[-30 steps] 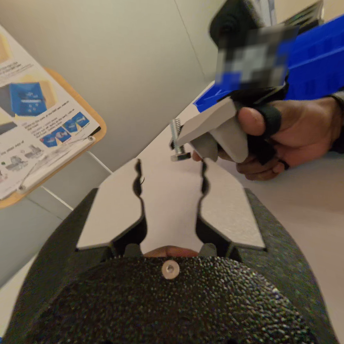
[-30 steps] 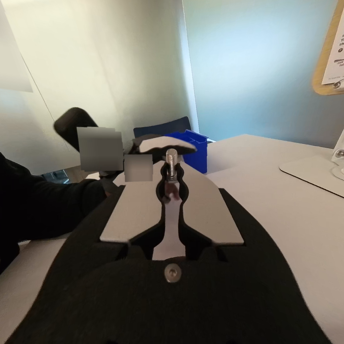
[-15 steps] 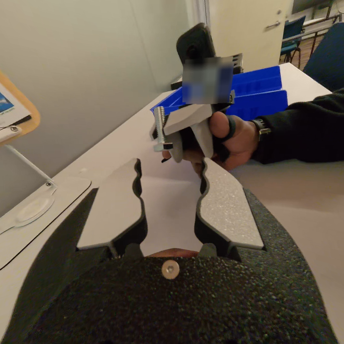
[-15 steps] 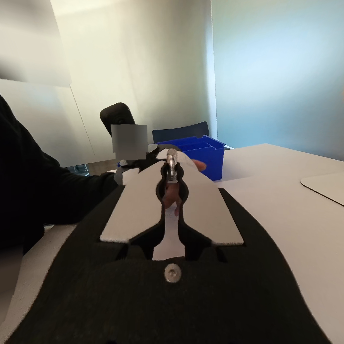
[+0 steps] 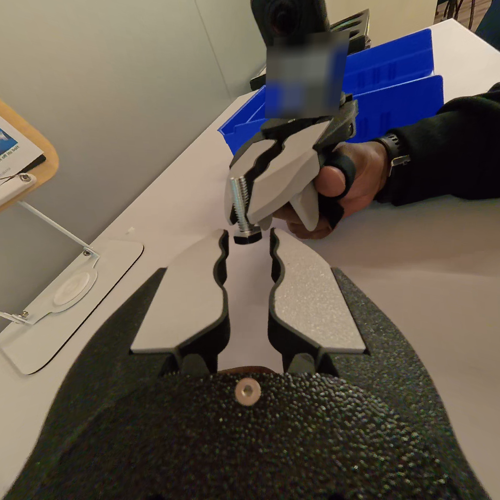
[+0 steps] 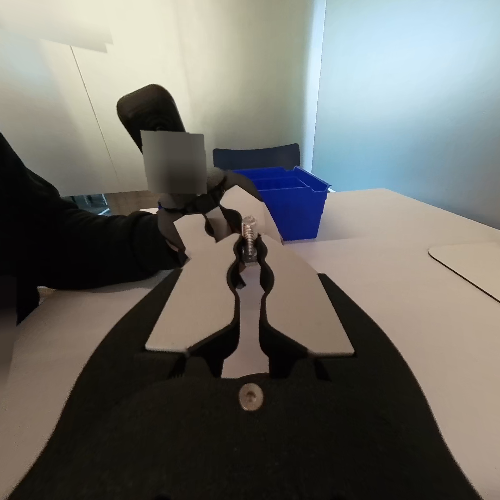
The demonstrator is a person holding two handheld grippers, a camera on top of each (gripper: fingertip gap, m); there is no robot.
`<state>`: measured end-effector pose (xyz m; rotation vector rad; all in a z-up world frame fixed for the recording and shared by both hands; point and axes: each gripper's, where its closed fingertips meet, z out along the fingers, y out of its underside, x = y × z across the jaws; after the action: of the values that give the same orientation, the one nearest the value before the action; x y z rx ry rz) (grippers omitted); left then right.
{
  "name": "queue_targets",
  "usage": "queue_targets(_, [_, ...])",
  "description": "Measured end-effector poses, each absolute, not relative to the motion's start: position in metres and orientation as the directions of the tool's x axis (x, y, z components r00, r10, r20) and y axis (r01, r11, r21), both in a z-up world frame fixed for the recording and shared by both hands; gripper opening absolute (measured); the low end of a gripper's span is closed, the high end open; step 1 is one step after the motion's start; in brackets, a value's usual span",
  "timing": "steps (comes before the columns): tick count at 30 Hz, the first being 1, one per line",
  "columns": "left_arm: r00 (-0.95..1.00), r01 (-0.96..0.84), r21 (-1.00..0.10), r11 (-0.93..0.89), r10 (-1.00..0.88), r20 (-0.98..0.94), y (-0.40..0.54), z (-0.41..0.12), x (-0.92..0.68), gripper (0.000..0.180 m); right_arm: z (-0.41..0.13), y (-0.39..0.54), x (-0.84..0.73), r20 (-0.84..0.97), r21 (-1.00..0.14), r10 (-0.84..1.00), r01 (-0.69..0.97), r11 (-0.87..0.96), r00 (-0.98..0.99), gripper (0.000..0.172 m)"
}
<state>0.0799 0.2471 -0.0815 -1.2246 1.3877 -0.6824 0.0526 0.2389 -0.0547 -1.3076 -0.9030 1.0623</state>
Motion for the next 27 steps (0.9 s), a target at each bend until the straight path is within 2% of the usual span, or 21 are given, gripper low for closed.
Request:
queue_targets(1, [0.145,-0.295,-0.909,0.294,-0.927,-0.347,0.247,-0.082,0.080,0.028,-0.055,0.239,0.052,-0.057,-0.996,0.955,-0.088,-0.032,0.292,0.009])
queue_targets(7, [0.144,-0.306,-0.913,0.269,-0.935,-0.324,0.248,-0.084,0.079,0.020,-0.057,0.240,0.050,-0.034,-0.997,0.952,-0.071,-0.013,0.304,0.009])
queue_targets(17, [0.157,-0.346,-0.896,0.277,-0.925,-0.347,0.255,-0.089,0.077,0.018,-0.061,0.245,0.049,-0.030,-0.999,0.940,-0.050,-0.014,0.340,0.010])
queue_targets(23, [0.337,-0.390,-0.873,0.293,-0.837,-0.431,0.290,-0.087,0.059,0.018,-0.062,0.247,0.056,-0.019,-1.000,0.924,0.015,-0.027,0.382,0.033])
queue_targets(27, [0.485,-0.407,-0.873,0.268,-0.747,-0.455,0.317,-0.080,0.035,0.018,-0.084,0.220,0.043,-0.042,-0.979,0.977,0.188,-0.082,0.211,0.032])
